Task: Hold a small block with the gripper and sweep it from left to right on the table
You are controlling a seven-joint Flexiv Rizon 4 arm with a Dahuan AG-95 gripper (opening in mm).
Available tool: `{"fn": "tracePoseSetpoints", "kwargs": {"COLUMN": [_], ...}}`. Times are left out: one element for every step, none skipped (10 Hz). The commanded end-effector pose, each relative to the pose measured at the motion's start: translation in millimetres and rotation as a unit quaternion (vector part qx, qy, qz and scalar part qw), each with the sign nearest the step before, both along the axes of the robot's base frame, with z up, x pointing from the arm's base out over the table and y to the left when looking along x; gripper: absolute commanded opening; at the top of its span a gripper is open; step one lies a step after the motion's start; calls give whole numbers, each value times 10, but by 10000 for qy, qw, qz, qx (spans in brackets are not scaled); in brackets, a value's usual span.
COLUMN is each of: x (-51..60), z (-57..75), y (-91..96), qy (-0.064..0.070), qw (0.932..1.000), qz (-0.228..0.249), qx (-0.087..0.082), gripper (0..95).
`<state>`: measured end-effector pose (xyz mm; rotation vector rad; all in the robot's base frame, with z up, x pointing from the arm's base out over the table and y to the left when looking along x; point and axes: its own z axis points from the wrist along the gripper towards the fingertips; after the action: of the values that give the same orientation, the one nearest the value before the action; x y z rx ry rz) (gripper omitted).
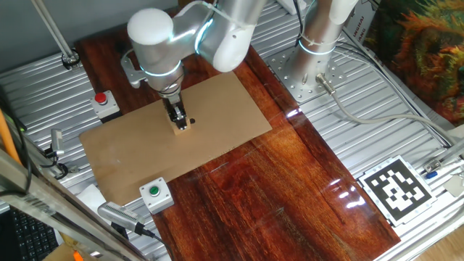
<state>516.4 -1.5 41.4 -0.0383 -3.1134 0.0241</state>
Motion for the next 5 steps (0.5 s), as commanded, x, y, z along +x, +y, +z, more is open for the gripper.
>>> {"fn": "tracePoseSetpoints", "kwargs": {"x": [-63, -106, -164, -207, -241], "z": [-223, -229, -238, -243, -247], "y": [6, 12, 21, 29, 35], "qy": [-65, -101, -105, -72, -62], "qw": [9997, 9997, 9999, 10000, 10000], "qz": [-93, -61, -6, -3, -4], "qx": [229, 190, 50, 12, 22], "gripper": [0, 0, 0, 0, 0]}}
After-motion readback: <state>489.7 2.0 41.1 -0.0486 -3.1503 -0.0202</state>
